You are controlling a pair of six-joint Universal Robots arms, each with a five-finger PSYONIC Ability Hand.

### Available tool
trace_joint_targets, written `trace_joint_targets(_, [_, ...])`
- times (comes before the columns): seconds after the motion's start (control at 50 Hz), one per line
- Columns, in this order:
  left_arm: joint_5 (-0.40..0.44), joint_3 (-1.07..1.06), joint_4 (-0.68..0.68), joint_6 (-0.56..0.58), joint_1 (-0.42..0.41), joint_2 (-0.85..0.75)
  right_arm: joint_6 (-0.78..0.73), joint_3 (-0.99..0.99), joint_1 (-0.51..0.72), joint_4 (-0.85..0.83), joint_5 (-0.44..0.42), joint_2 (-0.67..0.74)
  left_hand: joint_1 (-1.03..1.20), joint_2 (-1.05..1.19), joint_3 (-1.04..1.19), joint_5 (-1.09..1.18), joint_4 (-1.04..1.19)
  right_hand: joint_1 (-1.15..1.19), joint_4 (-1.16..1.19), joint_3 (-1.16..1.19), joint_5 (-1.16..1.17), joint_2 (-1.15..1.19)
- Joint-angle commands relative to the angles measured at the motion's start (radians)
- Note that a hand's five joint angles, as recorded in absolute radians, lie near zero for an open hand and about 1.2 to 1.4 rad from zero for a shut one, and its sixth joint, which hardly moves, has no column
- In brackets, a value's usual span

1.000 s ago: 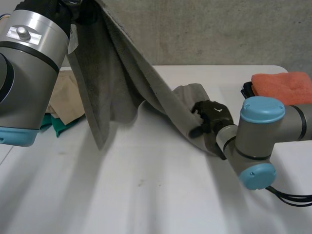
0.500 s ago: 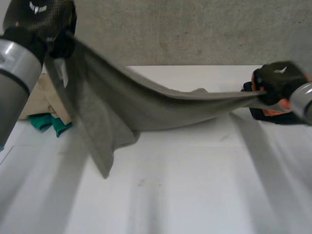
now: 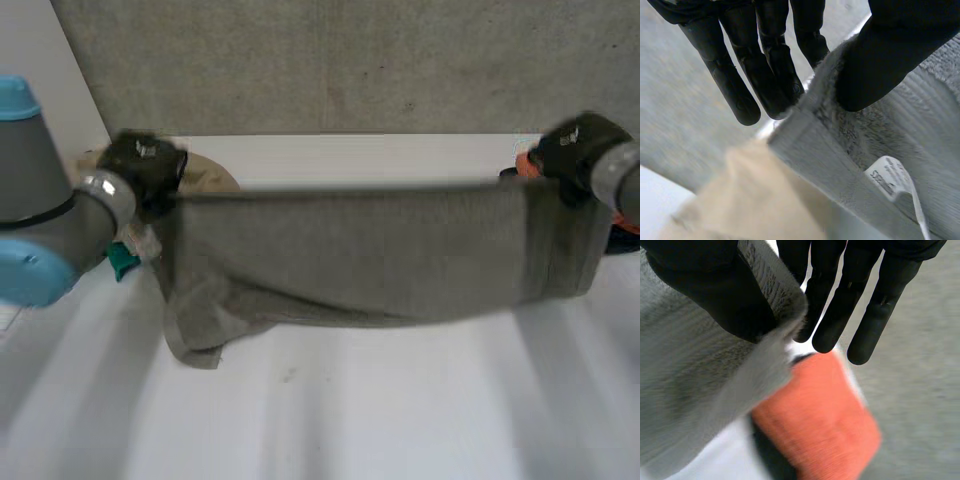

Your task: Fold the laundry.

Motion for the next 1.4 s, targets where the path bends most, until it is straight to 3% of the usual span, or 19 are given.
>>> trace_joint_targets(0.02, [-0.023,0.315,0.440,0.017,0.007,-0.077,0.147,-0.211,0.035,-0.480,0.066,0.067,0.231,0.197,0.201,0.218,0.193,0.263,0.198,0.205,0.200,0.215])
trace_joint_targets(0.04, [-0.031,0.319,0.519,0.015,0.007,-0.075,0.198,-0.203,0.037,-0.625,0.063,0.052,0.231,0.197,0.201,0.218,0.193,0.263,0.198,0.205,0.200,0.215])
trace_joint_targets(0.1, [-0.059,0.321,0.744,0.012,0.006,-0.060,0.275,-0.165,0.034,-0.845,0.059,0.018,0.231,0.197,0.201,0.218,0.193,0.263,0.198,0.205,0.200,0.215])
trace_joint_targets(0.12, [-0.062,0.313,0.784,0.011,0.001,-0.060,0.302,-0.147,0.035,-0.943,0.057,0.012,0.231,0.197,0.201,0.218,0.193,0.263,0.198,0.205,0.200,0.215])
trace_joint_targets(0.18, [-0.071,0.295,0.777,-0.005,0.002,-0.054,0.327,-0.114,0.037,-1.027,0.048,0.010,0.231,0.197,0.201,0.218,0.193,0.263,0.198,0.205,0.200,0.215])
trace_joint_targets(0.32, [-0.063,0.119,0.710,-0.077,0.007,-0.031,0.347,-0.071,0.037,-0.923,0.028,0.067,0.231,0.197,0.201,0.218,0.193,0.263,0.198,0.205,0.200,0.215])
trace_joint_targets(0.42, [-0.059,-0.036,0.696,-0.075,0.012,-0.017,0.347,0.043,0.035,-0.866,-0.067,0.108,0.231,0.197,0.201,0.218,0.193,0.263,0.198,0.205,0.200,0.215])
trace_joint_targets(0.54, [0.004,-0.206,0.635,-0.071,-0.001,-0.020,0.329,0.180,0.029,-0.789,-0.113,0.154,0.231,0.197,0.201,0.218,0.193,0.263,0.198,0.205,0.200,0.215])
trace_joint_targets(0.64, [0.052,-0.343,0.524,-0.057,-0.002,-0.003,0.295,0.274,0.023,-0.664,-0.115,0.145,0.231,0.197,0.201,0.218,0.193,0.263,0.198,0.205,0.200,0.215])
trace_joint_targets(0.74, [0.046,-0.537,0.319,0.056,0.013,0.147,0.192,0.403,-0.009,-0.460,-0.116,0.066,0.231,0.197,0.201,0.218,0.193,0.263,0.198,0.205,0.200,0.215])
trace_joint_targets(0.86, [0.037,-0.743,0.050,0.181,0.044,0.374,-0.068,0.616,-0.113,-0.108,-0.104,-0.175,0.231,0.197,0.201,0.218,0.193,0.263,0.198,0.205,0.200,0.215])
trace_joint_targets(0.92, [0.023,-0.829,-0.149,0.242,0.045,0.501,-0.215,0.715,-0.165,0.049,-0.099,-0.291,0.231,0.197,0.201,0.218,0.193,0.263,0.198,0.205,0.200,0.215])
trace_joint_targets(1.0, [0.032,-0.871,-0.326,0.273,0.039,0.622,-0.352,0.789,-0.218,0.160,-0.116,-0.397,0.231,0.197,0.201,0.218,0.193,0.263,0.198,0.205,0.200,0.215])
trace_joint_targets(1.12, [0.032,-0.819,-0.208,0.282,0.029,0.582,-0.322,0.782,-0.230,0.078,-0.136,-0.408,0.231,0.197,0.201,0.218,0.193,0.263,0.198,0.205,0.200,0.215])
trace_joint_targets(1.2, [0.026,-0.738,-0.087,0.272,0.019,0.450,-0.230,0.737,-0.216,-0.059,-0.136,-0.300,0.231,0.197,0.201,0.218,0.193,0.263,0.198,0.205,0.200,0.215])
trace_joint_targets(1.26, [0.020,-0.675,-0.022,0.268,0.003,0.361,-0.158,0.667,-0.134,-0.178,-0.131,-0.202,0.231,0.197,0.201,0.218,0.193,0.263,0.198,0.205,0.200,0.215])
trace_joint_targets(1.34, [-0.031,-0.541,0.062,0.268,-0.037,0.195,-0.110,0.582,-0.045,-0.327,-0.122,-0.117,0.231,0.197,0.201,0.218,0.193,0.263,0.198,0.205,0.200,0.215])
trace_joint_targets(1.4, [-0.115,-0.432,0.096,0.268,-0.062,0.089,-0.104,0.512,-0.023,-0.425,-0.105,-0.030,0.231,0.197,0.201,0.218,0.193,0.263,0.198,0.205,0.200,0.215])
